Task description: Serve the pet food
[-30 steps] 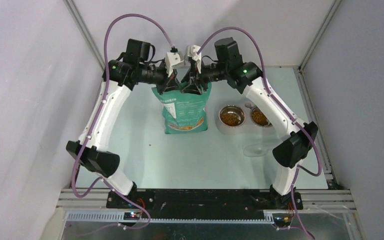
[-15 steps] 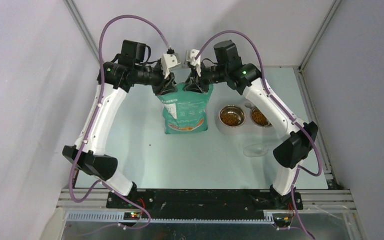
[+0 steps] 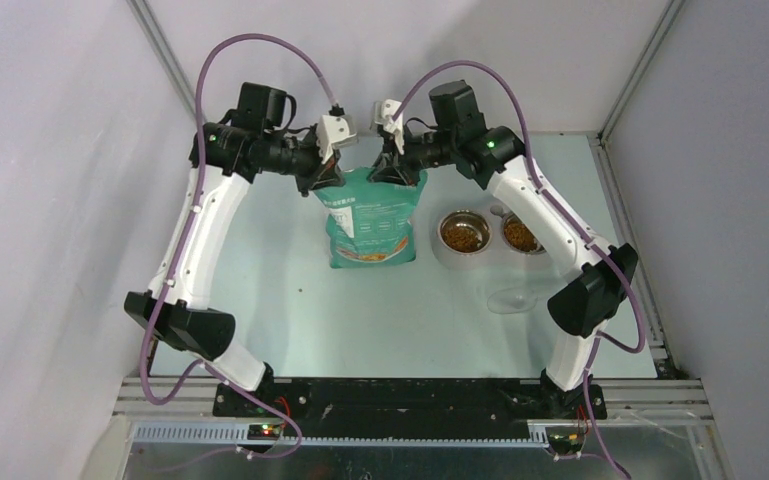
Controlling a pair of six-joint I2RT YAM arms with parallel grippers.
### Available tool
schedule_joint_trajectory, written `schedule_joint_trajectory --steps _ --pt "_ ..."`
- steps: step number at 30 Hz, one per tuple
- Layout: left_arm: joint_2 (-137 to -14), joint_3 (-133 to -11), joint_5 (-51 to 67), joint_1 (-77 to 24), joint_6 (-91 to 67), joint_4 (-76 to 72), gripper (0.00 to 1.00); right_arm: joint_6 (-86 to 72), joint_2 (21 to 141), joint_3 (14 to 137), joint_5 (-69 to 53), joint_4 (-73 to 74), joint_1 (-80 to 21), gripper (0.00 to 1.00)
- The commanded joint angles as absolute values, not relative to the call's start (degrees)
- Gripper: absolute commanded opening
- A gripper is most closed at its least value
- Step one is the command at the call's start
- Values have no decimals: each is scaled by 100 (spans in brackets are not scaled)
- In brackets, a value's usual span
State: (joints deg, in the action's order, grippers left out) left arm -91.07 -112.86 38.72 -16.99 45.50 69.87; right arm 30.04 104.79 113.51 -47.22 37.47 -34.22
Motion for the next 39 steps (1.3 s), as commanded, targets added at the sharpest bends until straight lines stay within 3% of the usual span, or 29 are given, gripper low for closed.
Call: schedule_joint_trajectory --steps 1,8,11,12,14,16,17,18,20,21,23,25,26,27,29,30,31,32,35,36,37,39 --pt "-9010 -11498 3828 -1514 4546 7168 0 3266 10414 11668 -4622 4151 -3270 25" --pt "-9009 -11495 3816 -1505 4541 7181 0 3519 10515 11915 -4384 4581 -3294 28" --pt "-8993 -11491 3815 -1495 4515 7148 0 3649 10516 12008 -4327 4705 -3276 2" --pt "-8987 -11471 3810 -1488 4508 7138 0 3679 10523 12038 -4330 4767 -3264 0" --pt "-8987 -11462 3803 -1477 4492 7118 0 3670 10566 12142 -4317 4862 -3247 0" --pt "-8979 -11449 3802 -1462 4472 7084 0 3592 10591 12249 -4205 4891 -3233 15" --pt "-8976 -11446 3798 -1461 4462 7075 0 3576 10608 12268 -4088 4907 -3236 28" --pt "-8970 -11448 3798 -1459 4455 7069 0 3621 10628 12322 -4034 4969 -3235 30" --pt "-8958 -11441 3789 -1455 4449 7051 0 3776 10681 12464 -4008 5171 -3229 20" --pt "-8957 -11433 3784 -1452 4457 7054 0 3826 10719 12529 -4003 5253 -3222 5" --pt "-8963 -11422 3786 -1438 4461 7052 0 3906 10844 12793 -4069 5565 -3172 0" --pt "-8966 -11425 3807 -1429 4453 7052 0 3821 10969 13062 -4057 5793 -3124 1" --pt "-8963 -11421 3811 -1425 4453 7050 0 3695 11006 13155 -3994 5854 -3105 7" --pt "-8959 -11424 3807 -1424 4455 7049 0 3663 11009 13170 -3957 5871 -3079 25" --pt "-8956 -11421 3810 -1421 4448 7044 0 3659 10983 13133 -3866 5903 -3047 34" --pt "-8963 -11416 3812 -1416 4447 7048 0 3747 10959 13112 -3865 5958 -3027 27" --pt "-8964 -11412 3810 -1416 4447 7044 0 3866 10964 13121 -3888 6020 -3012 6" --pt "-8960 -11403 3809 -1409 4443 7041 0 3897 10996 13179 -3949 6154 -2968 0" --pt "-8965 -11397 3804 -1410 4449 7050 0 3835 11103 13420 -3997 6466 -2891 1" --pt "-8965 -11397 3794 -1403 4461 7049 0 3777 11123 13493 -3946 6503 -2858 16" --pt "-8965 -11398 3796 -1399 4463 7045 0 3706 11116 13501 -3928 6495 -2835 21" --pt "-8973 -11402 3786 -1390 4473 7041 0 3731 11031 13451 -3945 6480 -2779 16"
